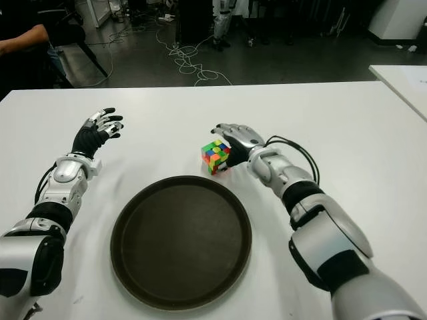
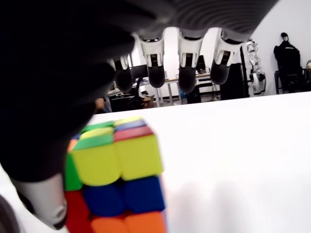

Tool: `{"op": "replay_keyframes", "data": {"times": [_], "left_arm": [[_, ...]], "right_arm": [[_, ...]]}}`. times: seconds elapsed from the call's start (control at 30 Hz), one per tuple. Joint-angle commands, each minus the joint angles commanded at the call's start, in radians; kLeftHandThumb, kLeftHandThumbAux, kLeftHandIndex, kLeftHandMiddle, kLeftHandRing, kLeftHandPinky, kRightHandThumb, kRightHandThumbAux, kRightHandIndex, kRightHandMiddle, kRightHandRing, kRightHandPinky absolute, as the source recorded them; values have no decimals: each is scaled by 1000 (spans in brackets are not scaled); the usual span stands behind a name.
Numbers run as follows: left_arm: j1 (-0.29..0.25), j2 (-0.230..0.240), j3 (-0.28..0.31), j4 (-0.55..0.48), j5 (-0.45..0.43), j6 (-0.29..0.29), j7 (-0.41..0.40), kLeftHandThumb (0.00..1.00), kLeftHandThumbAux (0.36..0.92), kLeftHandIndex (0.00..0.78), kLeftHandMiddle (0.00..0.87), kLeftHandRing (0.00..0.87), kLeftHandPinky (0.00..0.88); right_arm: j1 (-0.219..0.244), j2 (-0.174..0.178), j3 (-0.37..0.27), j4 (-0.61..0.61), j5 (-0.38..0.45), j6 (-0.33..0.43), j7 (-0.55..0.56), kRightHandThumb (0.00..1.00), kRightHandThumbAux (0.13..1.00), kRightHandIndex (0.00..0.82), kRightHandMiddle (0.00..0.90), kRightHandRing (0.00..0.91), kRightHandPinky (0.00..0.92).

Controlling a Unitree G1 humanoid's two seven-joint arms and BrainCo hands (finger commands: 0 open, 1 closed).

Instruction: Pick up the Rubik's Cube and put it in the plate

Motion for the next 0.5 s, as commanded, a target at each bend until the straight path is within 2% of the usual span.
{"op": "replay_keyframes", "data": {"times": [0.5], "left_arm": [[3, -2, 0, -3, 2, -8, 3, 156, 654, 177, 255, 243, 248]], "right_arm": [[-2, 13, 0, -7, -6, -4, 45, 0, 682, 62, 70, 82, 88]]}}
